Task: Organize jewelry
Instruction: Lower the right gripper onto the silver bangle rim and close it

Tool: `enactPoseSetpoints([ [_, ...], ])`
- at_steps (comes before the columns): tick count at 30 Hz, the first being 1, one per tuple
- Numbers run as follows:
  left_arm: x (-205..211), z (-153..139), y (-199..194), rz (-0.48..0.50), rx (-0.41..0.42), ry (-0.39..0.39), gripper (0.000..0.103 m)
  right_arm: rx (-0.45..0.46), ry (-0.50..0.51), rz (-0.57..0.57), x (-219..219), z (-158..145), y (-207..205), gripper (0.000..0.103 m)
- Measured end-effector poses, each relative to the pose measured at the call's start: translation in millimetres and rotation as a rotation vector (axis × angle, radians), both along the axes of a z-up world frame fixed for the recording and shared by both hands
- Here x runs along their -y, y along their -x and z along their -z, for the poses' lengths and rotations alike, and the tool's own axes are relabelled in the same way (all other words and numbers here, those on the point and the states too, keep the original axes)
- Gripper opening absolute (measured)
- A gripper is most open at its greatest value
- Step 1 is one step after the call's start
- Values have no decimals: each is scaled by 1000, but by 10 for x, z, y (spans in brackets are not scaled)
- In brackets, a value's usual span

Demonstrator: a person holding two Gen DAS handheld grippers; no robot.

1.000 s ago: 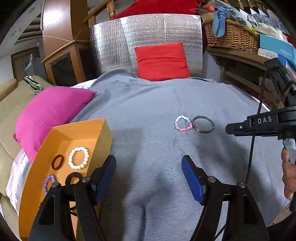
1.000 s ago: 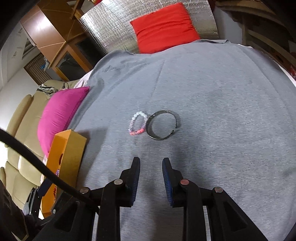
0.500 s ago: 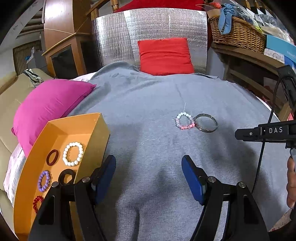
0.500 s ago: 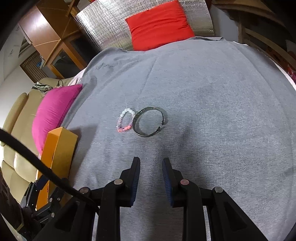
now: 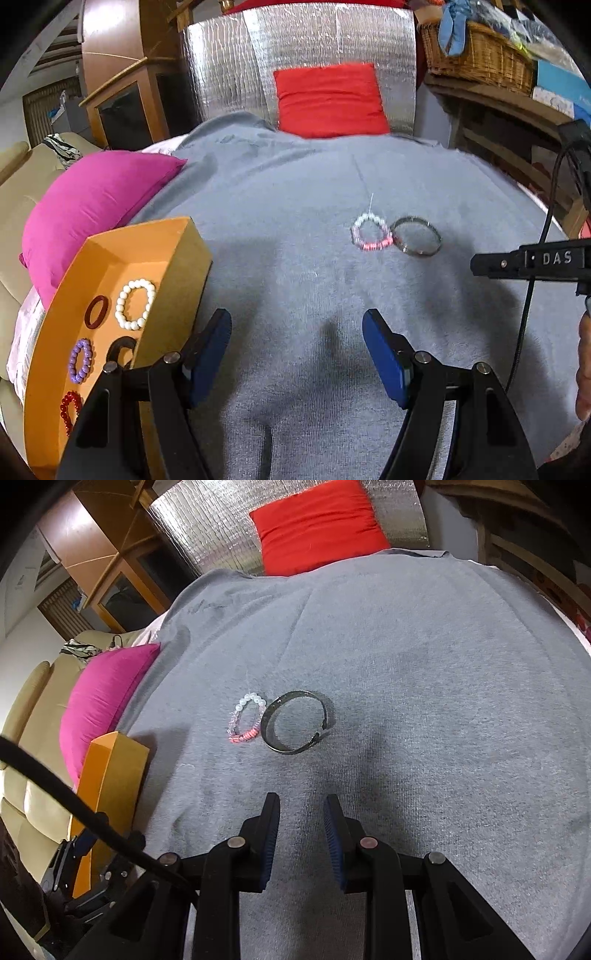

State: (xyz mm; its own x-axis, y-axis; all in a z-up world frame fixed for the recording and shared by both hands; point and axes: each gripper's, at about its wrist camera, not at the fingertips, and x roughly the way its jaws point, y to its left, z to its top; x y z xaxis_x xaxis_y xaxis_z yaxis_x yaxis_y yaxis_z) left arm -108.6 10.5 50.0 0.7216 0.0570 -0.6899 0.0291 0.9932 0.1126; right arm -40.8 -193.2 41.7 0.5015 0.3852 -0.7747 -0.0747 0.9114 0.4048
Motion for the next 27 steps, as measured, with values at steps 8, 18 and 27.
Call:
enactPoseSetpoints([
  [8, 53, 345, -221, -8, -171, -11, 74, -59, -5, 16, 58, 197, -148, 27],
  [18, 45, 475, -269, -32, -182, -9, 82, -46, -18, 103, 130, 265, -454, 27],
  [27, -27, 516, -233, -48, -138, 10, 88, 9, 54, 150, -52, 303, -777, 27],
])
